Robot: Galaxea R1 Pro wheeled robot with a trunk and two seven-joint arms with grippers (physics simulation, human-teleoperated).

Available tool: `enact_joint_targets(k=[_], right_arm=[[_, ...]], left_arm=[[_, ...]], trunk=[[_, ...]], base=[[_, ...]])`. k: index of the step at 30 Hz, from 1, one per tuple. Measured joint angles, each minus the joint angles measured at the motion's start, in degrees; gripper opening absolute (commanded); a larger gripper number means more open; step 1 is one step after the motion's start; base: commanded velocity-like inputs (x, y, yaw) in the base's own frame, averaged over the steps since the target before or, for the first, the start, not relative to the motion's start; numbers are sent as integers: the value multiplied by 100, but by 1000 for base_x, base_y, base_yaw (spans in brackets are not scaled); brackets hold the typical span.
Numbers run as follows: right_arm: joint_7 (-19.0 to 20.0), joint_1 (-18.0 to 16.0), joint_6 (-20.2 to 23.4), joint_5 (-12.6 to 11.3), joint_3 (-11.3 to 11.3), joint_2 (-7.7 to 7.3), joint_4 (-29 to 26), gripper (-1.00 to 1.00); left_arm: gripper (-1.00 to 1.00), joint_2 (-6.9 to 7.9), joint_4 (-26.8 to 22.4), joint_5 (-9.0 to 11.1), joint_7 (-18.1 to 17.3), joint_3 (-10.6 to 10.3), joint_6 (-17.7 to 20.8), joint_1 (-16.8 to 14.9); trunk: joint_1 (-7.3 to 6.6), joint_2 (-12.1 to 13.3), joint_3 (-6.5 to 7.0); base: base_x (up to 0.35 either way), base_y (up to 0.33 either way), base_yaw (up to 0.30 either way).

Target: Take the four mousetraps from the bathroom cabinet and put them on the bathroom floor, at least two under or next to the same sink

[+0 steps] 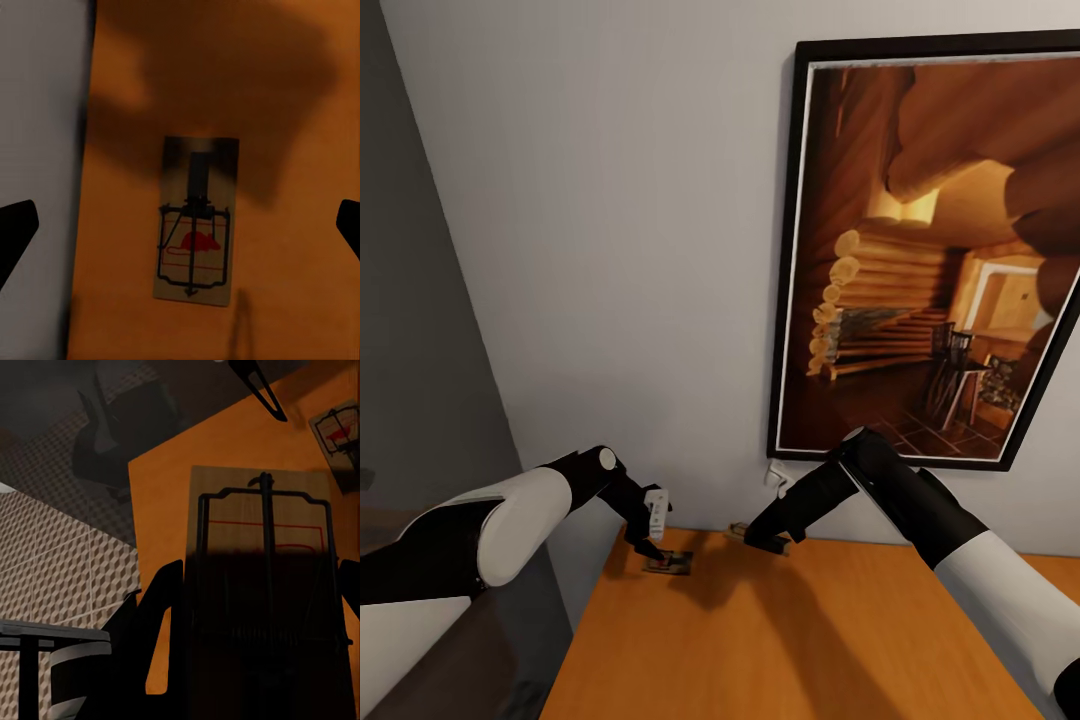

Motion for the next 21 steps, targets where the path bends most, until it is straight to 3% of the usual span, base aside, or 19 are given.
enact_joint_targets(k=[21], right_arm=[[0, 0, 0, 0, 0, -1, -2, -100]], left_arm=[[100, -7, 0, 6, -50, 0, -27, 0]], trunk=[[0, 0, 0]], base=[[2, 0, 0]])
